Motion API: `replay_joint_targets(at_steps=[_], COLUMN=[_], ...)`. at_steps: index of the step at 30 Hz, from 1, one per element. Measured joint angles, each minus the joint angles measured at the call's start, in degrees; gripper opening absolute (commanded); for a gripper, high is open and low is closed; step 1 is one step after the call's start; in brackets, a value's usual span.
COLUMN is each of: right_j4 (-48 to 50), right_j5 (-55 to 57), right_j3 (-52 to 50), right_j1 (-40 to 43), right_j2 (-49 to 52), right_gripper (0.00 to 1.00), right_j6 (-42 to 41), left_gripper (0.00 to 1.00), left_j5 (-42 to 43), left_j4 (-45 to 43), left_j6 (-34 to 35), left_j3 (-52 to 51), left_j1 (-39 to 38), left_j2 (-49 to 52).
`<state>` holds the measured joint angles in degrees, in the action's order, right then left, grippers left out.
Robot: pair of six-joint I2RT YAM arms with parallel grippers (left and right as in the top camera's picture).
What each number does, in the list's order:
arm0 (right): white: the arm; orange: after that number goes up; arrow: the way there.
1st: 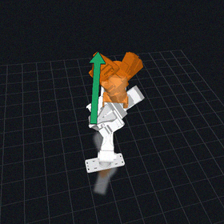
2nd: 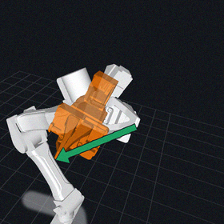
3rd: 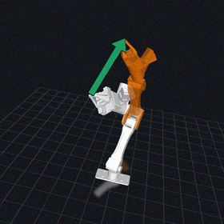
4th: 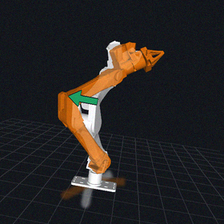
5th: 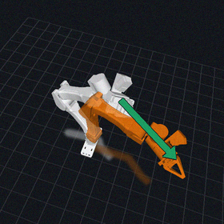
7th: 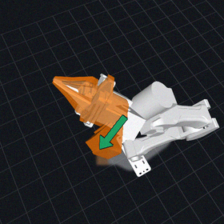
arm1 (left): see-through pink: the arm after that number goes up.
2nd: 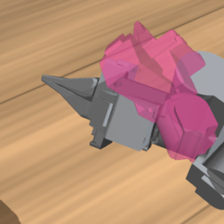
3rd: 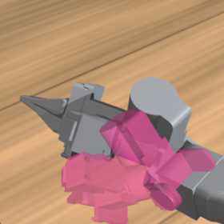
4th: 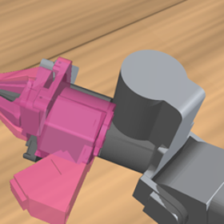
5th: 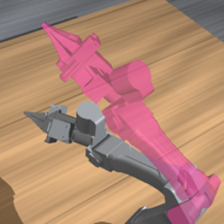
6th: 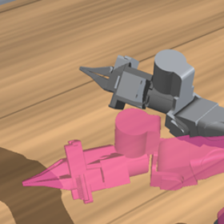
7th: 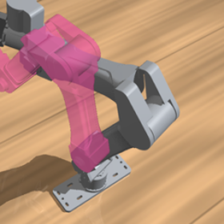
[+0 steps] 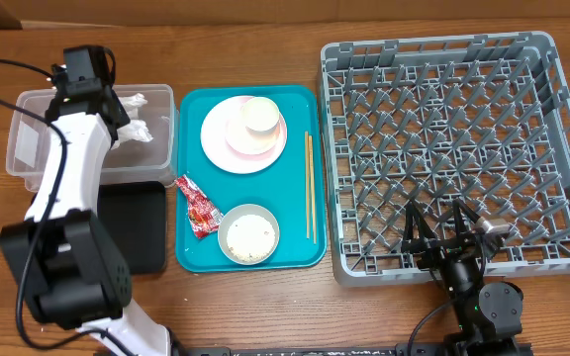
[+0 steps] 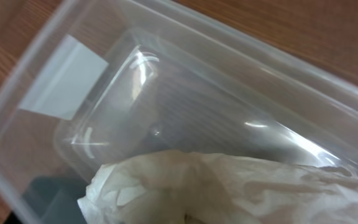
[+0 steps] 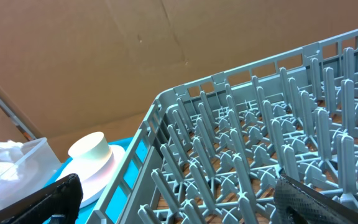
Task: Sort waste into correct bins and load items into the dishwasher
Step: 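Carry the tissue with the left gripper and drop it into the clear bin, then move the left gripper back to the red wrapper and grasp it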
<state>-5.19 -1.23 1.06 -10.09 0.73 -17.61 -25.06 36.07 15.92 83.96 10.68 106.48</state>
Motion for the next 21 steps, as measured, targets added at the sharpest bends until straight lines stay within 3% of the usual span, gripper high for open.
replay_joint_targets(at_steps=[1,2,4,5,6,9,14,18,21], right_j4=[0.0,0.0,0.0,0.0,0.0,0.0,0.0,0.0,0.0], right_j5=[0.0,0.0,0.0,0.0,0.0,0.0,0.0,0.0,0.0], right_j3=[0.0,0.0,0.0,0.0,0.0,0.0,0.0,0.0,0.0], right_j1=[0.0,0.0,0.0,0.0,0.0,0.0,0.0,0.0,0.0], right_j2=[0.0,0.0,0.0,0.0,0.0,0.0,0.0,0.0,0.0], right_gripper=[1.0,1.0,1.0,1.0,1.0,1.0,1.0,1.0,1.0], right_j6=[0.0,0.0,0.0,0.0,0.0,0.0,0.0,0.0,0.0], left_gripper=[0.09,0.21,0.64,0.78,0.83,0.88,0.87,0.87,0.87], left_j5=[0.1,0.2,0.4,0.5,0.5,0.5,0.7,3.3,12.8], left_j4=[-0.4,-0.6,-1.1,-1.2,-1.4,-1.8,2.5,12.0,21.9], left_j6=[-0.5,-0.9,-1.8,-1.9,-2.0,-2.4,-2.6,-1.2,1.4], left_j3=[0.0,0.0,0.0,0.0,0.0,0.0,2.5,8.1,11.7], left_j1=[0.0,0.0,0.0,0.0,0.0,0.0,-0.2,-1.2,-2.8], left_j2=[1.1,1.8,3.2,3.6,3.8,3.8,3.7,0.6,-4.9])
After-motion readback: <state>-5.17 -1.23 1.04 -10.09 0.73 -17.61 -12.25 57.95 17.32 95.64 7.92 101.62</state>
